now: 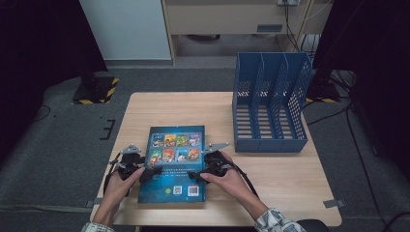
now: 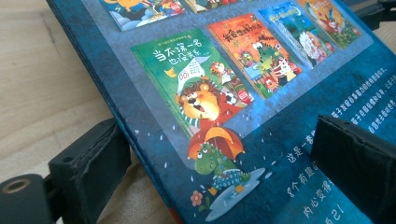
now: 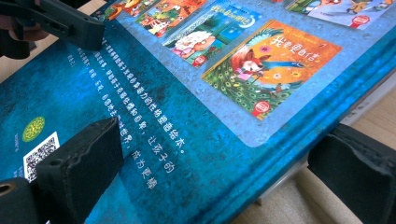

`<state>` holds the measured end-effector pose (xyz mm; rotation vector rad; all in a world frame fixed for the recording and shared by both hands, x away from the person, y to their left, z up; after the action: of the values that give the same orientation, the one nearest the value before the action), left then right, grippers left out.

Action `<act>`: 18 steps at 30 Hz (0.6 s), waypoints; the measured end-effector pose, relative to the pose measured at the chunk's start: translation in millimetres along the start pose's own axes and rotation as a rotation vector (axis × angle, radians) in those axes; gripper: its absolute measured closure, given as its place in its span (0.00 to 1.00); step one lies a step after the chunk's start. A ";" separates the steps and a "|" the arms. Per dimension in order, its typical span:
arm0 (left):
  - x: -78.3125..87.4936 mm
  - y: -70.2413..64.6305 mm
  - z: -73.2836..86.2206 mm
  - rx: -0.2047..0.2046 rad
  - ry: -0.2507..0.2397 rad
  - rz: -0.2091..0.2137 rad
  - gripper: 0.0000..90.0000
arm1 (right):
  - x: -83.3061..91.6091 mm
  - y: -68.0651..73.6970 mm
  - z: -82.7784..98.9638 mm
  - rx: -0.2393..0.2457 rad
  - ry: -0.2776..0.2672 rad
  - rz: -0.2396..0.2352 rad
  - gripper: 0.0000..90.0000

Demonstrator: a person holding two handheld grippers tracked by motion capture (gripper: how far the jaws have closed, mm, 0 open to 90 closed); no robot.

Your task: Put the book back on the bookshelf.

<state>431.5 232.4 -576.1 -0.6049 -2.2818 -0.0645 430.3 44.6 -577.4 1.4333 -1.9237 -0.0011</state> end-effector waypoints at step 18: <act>17.7 -4.1 -23.7 -0.052 -0.064 -0.049 0.21 | 26.8 -3.4 -27.6 0.075 -0.051 0.107 0.22</act>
<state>434.9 230.5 -546.5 -0.5854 -2.3630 -0.1298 445.0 32.1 -543.9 1.3890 -2.0605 0.0864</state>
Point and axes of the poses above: each handheld gripper's, and its own axes: x roughly backward along the jaws, z roughly out of its underside, y roughly to its left, the point moved 10 cm from there along -x, roughly forward along the jaws, and after that the axes turned 13 degrees about -z, right-handed, at the moved point
